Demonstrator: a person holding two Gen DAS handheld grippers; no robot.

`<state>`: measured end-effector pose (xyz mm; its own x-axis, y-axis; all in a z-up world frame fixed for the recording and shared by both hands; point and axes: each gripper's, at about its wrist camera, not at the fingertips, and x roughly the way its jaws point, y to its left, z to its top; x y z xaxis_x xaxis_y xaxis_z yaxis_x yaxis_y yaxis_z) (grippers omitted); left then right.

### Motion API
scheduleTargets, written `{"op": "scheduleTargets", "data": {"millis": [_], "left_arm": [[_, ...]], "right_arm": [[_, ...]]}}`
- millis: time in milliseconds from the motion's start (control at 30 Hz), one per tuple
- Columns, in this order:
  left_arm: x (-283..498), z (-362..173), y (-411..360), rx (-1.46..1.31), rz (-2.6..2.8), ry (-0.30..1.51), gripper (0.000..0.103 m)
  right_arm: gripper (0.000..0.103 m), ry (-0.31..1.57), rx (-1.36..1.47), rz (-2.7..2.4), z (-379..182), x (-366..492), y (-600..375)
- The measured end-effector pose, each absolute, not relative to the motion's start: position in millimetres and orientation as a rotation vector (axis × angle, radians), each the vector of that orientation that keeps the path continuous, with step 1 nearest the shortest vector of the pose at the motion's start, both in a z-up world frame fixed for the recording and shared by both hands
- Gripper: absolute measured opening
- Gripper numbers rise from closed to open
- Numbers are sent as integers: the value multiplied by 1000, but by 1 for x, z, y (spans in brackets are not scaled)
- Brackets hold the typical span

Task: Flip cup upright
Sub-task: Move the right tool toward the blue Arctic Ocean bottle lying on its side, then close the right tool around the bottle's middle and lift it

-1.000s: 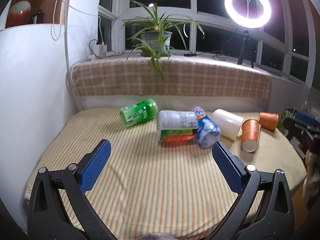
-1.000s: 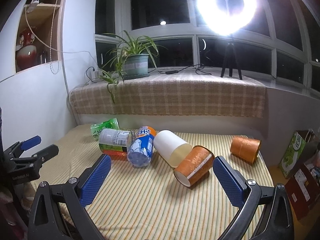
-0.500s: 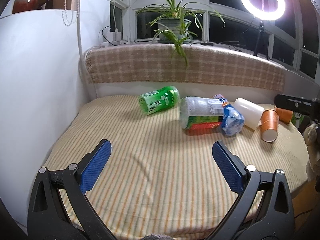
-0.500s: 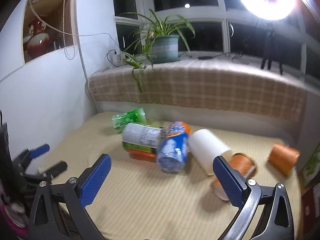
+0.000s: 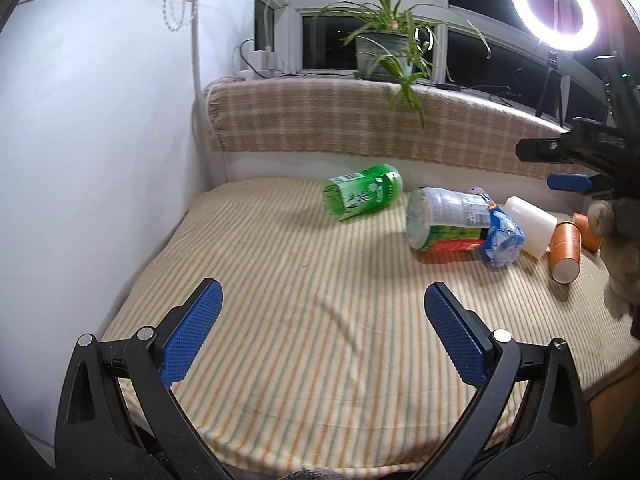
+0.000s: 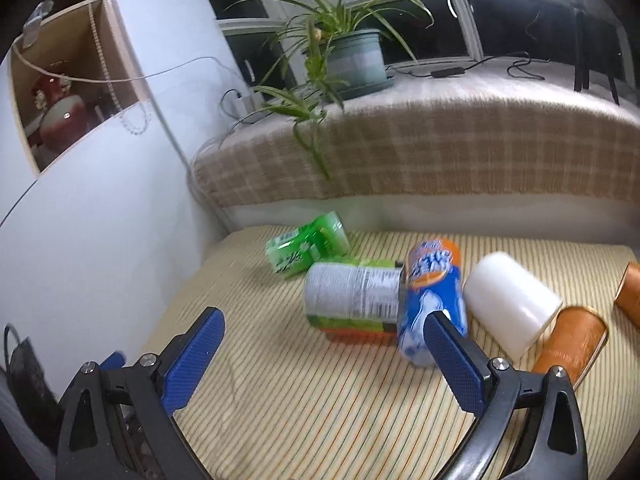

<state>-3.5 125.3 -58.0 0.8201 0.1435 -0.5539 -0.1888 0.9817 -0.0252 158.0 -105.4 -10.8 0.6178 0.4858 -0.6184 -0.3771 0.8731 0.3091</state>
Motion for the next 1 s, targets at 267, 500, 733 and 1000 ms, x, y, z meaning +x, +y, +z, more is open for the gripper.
{"op": "scheduleTargets", "data": {"millis": [267,500,733,1000], "left_arm": [[-8,-63,138,-110,182,585,103],[-6,-66,142,-132,175,594,103],[-5,-67,142,-139,179,600,103],[-5,-67,141,-133,187,600,103]], "right_arm": [[72,987,219,412,-31,223,-126],[65,1191,277,422,-64,246,-146],[64,1262,289,410,-93,249,-153],[64,1270,326,427,-109,255,-149]]}}
